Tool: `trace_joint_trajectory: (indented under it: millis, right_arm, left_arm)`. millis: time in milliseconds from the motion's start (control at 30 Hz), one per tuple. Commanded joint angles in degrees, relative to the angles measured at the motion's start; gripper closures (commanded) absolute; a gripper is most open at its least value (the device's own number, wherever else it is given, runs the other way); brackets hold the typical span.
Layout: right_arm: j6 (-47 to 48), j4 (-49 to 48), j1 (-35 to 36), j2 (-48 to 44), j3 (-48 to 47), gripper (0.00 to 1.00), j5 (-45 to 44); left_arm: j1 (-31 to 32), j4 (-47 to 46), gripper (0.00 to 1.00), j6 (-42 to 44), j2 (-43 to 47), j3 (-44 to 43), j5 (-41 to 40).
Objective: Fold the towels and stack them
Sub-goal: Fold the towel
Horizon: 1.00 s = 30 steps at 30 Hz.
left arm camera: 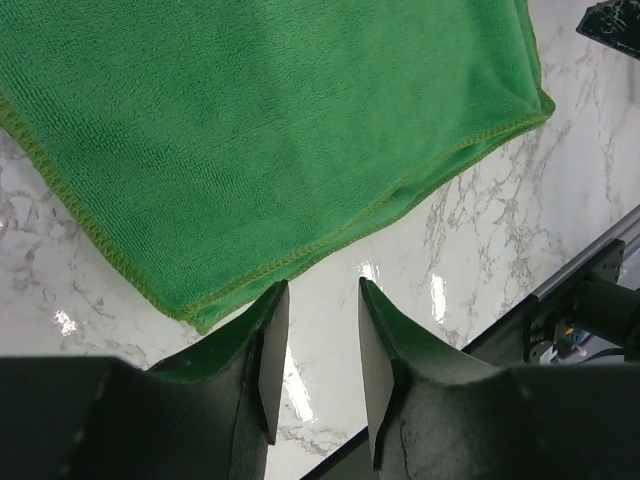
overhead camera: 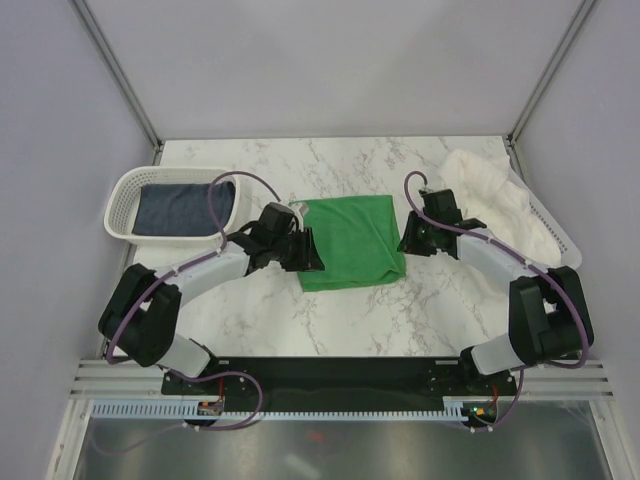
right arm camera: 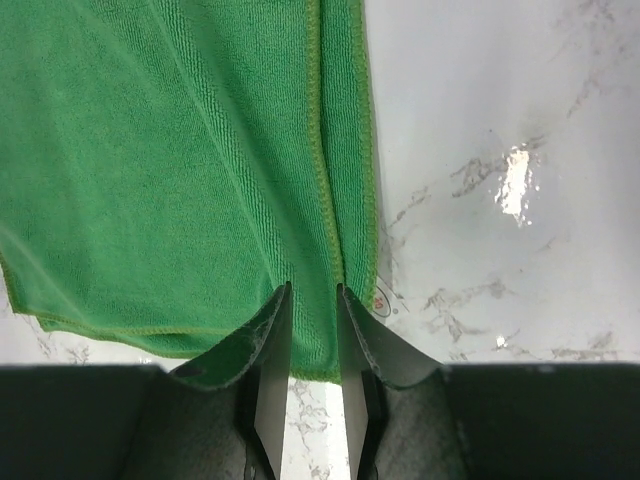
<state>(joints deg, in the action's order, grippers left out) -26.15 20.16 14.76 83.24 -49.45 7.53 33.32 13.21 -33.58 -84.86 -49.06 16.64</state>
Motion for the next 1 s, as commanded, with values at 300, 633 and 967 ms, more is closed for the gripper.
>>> trace_joint_trajectory:
  millis: [300,633,967]
  right_arm:
    - [1.89,-6.19,1.14,9.92,-0.56,0.69,2.49]
    - [3.74,-5.31,3.34,12.03,-0.73,0.71,-2.69]
    - [5.49,-0.13,4.84,8.96,-2.31,1.00,-15.78]
  left_arm:
    - [1.39,-3.72,0.60,-4.65,-9.97,1.51,-1.70]
    - [1.66,-1.79,0.62,-3.42,-9.01,1.07,-4.25]
    - [1.66,1.02,0.62,-2.63,-9.01,1.07,-6.97]
